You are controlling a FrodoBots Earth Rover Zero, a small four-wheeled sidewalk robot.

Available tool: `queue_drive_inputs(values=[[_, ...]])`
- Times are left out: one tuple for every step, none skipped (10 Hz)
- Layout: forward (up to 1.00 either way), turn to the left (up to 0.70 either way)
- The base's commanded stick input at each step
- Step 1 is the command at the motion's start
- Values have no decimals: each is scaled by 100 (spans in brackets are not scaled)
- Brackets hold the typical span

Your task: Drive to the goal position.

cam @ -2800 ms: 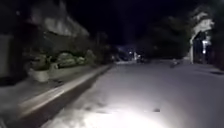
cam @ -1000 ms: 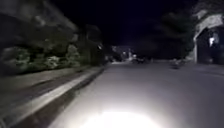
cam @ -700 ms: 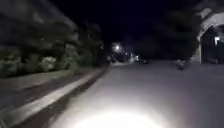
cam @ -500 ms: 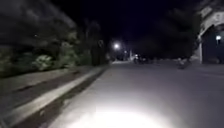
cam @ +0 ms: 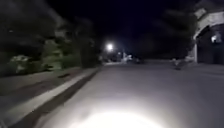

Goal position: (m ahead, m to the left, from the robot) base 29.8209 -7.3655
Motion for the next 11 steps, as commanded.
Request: queue_drive_inputs(values=[[100,0],[100,0],[100,0],[100,0],[100,0],[100,0],[100,0],[100,0],[100,0],[100,0],[100,0]])
